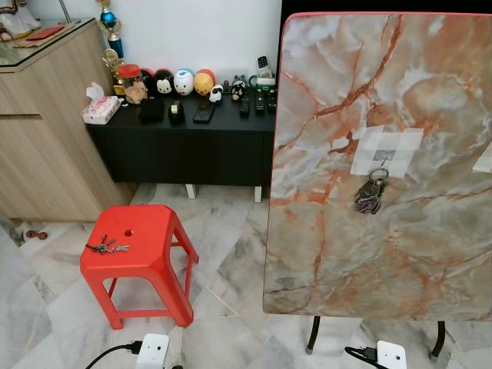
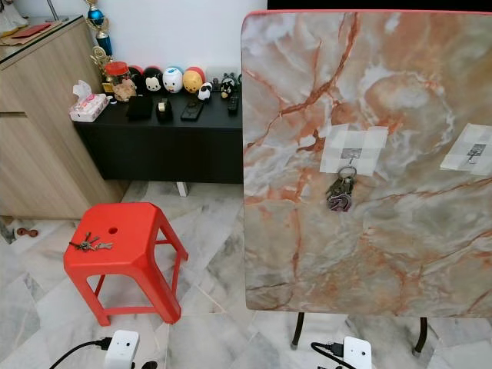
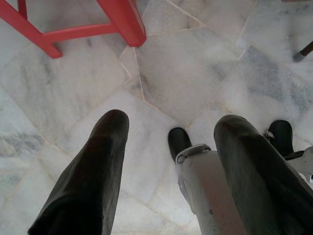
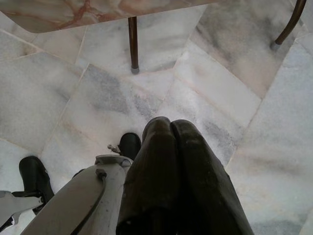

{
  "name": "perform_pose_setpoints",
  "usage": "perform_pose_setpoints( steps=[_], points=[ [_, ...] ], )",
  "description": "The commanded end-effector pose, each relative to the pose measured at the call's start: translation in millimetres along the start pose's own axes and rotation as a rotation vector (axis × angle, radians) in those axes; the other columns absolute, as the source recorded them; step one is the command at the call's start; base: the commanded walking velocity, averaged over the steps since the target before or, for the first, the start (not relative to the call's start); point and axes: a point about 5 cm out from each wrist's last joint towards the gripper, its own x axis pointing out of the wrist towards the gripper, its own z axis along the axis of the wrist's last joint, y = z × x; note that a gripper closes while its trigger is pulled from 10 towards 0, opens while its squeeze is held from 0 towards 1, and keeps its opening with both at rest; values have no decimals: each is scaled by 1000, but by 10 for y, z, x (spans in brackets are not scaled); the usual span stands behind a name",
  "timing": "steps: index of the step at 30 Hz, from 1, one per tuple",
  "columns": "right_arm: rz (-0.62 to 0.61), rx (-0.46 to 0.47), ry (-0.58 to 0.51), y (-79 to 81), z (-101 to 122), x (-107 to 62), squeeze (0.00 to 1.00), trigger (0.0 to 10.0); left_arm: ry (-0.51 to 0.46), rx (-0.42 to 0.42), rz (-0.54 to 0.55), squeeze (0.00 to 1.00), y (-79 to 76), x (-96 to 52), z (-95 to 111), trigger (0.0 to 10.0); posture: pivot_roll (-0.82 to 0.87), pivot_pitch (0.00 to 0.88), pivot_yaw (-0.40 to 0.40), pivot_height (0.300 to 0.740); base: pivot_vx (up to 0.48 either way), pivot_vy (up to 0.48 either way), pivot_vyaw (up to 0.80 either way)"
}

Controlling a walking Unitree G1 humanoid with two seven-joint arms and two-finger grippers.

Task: Hang keys on a hook

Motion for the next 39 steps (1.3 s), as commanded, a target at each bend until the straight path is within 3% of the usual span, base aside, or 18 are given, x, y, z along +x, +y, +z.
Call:
perform_pose_setpoints(
  steps=[1, 6, 7, 10, 27, 35, 39],
  points=[
    [-6, 10, 11, -7, -38, -5, 0, 10000, 14, -20, 2, 0, 1, -3, -24, 10000, 22, 0, -8, 740, 0, 0, 0],
    [-13, 3, 14, -15, -39, -5, 0, 10000, 14, -21, 3, 0, 2, -3, -24, 10000, 0, 0, 0, 740, 0, 0, 0],
    [-50, 24, -11, -327, 34, -29, 0, 10000, 12, -54, -10, 0, -13, 10, 12, 10000, 24, 0, -3, 740, 0, 0, 0],
    [-64, 37, -25, -455, 67, -46, 0, 10000, 11, -67, -15, 0, -21, 15, 29, 10000, 26, 0, -4, 740, 0, 0, 0],
    [-46, 51, -15, -411, 40, -42, 0, 10000, 13, -43, -15, 0, -13, 17, 38, 10000, 23, 0, 3, 740, 0, 0, 0],
    [-39, 49, -13, -396, 31, -41, 0, 10000, 23, -69, -9, 0, -10, 14, 16, 10000, 23, 0, 2, 740, 0, 0, 0],
    [-35, 52, -16, -377, 33, -38, 0, 10000, 31, -63, -12, 0, -15, 15, 11, 10000, 24, 0, 1, 740, 0, 446, 0]
  ],
)
